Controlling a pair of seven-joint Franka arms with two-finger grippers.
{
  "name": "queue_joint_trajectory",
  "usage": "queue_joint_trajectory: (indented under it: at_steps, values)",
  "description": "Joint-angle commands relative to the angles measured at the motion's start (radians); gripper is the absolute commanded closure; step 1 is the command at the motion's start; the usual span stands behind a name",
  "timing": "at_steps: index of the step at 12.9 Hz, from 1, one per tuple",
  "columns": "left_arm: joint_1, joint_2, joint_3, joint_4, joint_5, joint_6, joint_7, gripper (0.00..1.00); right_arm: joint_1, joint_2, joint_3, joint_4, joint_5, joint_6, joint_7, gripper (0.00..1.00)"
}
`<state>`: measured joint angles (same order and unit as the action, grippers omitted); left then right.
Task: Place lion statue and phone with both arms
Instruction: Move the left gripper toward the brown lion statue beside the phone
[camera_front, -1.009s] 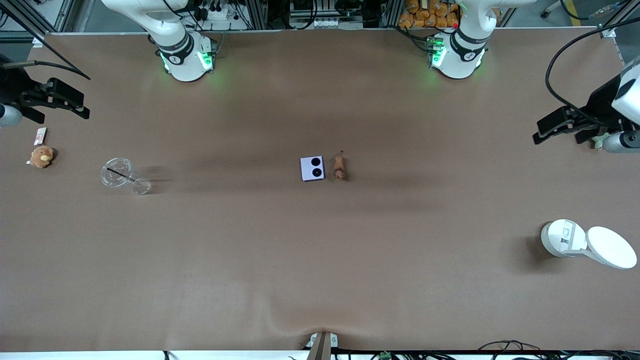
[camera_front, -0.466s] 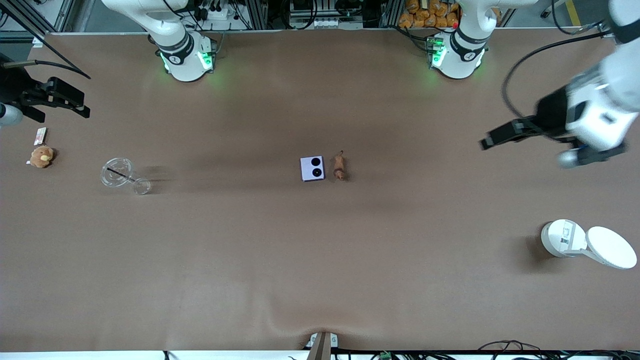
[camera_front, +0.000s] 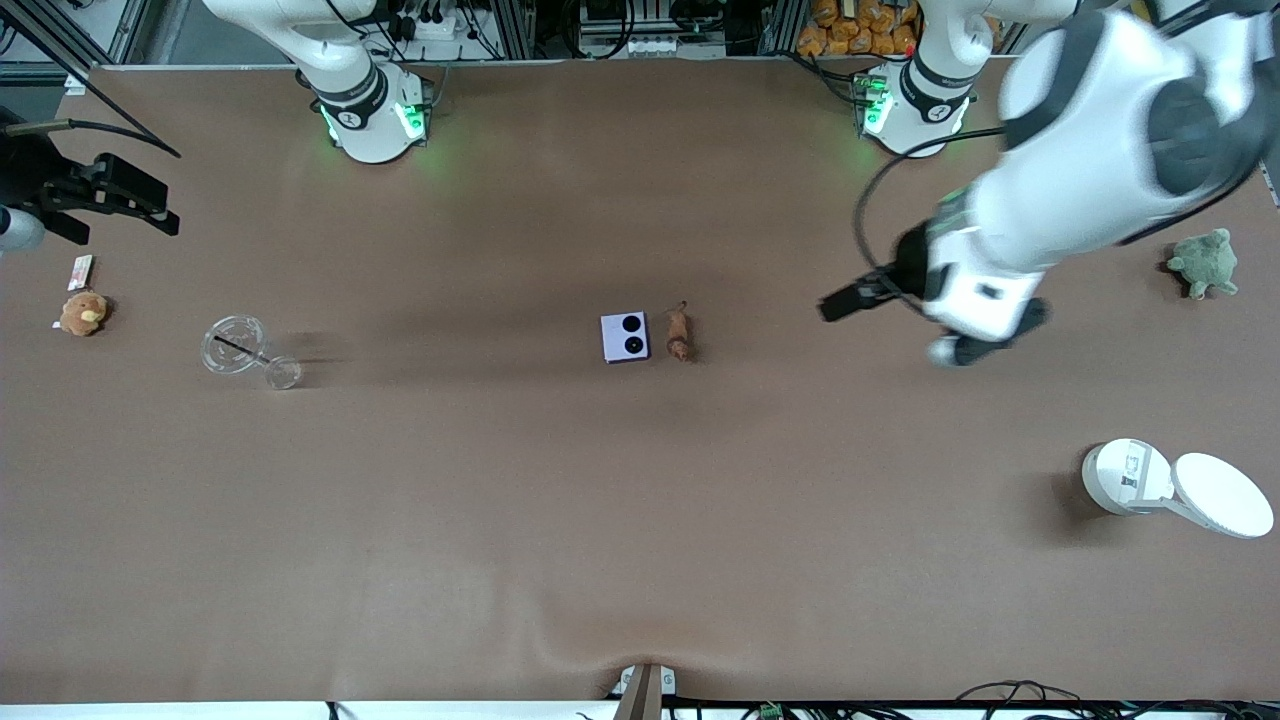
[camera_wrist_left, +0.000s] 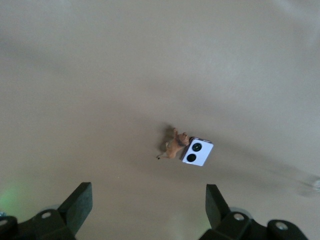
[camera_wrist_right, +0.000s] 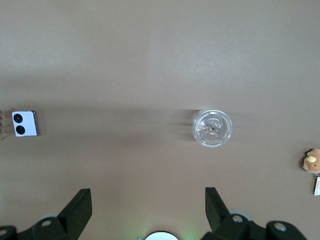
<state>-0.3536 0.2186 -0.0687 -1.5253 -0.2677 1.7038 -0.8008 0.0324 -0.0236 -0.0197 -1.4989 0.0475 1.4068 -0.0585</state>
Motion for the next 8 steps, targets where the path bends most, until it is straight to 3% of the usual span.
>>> queue_joint_trajectory:
  at_steps: [1,4,8]
  values:
    - [-0.117,0.051,0.007,0.025,0.114,-0.001,-0.044,0.0,-0.012,0.007,0.007,0.023,-0.002,-0.017,-0.012,0.0]
    - [-0.173,0.122,0.006,0.027,0.145,-0.001,-0.124,0.0,-0.012,0.007,0.007,0.023,-0.003,-0.017,-0.012,0.0]
    - [-0.208,0.22,0.003,0.017,0.148,0.046,-0.033,0.0,-0.012,0.007,0.007,0.023,-0.003,-0.017,-0.012,0.0]
